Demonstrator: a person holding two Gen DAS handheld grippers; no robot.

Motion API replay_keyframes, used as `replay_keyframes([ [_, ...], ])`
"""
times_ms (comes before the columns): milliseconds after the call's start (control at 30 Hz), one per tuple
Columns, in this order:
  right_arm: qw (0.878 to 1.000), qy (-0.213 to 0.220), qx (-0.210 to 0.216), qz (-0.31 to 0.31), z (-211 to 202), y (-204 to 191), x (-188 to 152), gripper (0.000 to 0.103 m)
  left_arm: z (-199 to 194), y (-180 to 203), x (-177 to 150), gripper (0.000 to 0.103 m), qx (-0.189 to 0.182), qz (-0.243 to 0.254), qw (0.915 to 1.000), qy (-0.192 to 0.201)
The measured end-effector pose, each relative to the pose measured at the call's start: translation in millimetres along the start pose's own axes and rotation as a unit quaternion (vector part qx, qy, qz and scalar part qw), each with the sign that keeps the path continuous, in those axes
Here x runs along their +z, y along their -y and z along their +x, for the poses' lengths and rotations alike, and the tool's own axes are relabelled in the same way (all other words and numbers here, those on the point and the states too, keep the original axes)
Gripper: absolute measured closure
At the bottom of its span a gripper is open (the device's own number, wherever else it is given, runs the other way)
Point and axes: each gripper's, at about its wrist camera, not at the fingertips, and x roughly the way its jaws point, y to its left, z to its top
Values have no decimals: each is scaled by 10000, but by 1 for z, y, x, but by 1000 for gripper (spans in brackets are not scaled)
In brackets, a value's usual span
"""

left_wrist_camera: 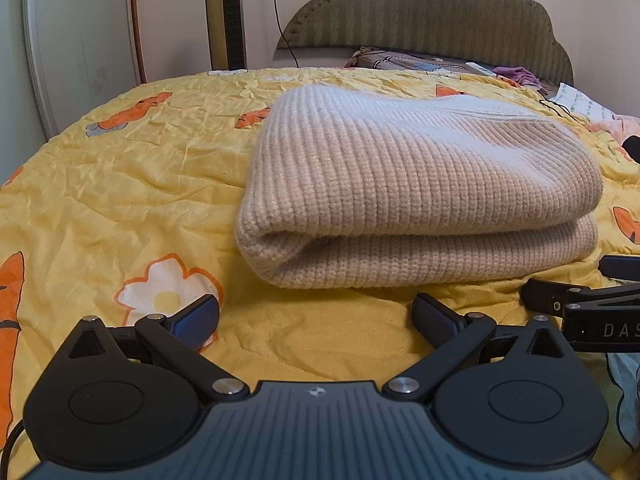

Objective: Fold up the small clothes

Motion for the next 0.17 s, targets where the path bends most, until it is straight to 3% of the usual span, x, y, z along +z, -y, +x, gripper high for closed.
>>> replay_keyframes([
  [167, 10000, 0, 0, 0, 0, 0, 0, 0, 0, 0, 0, 0, 11, -2, 10000, -3],
])
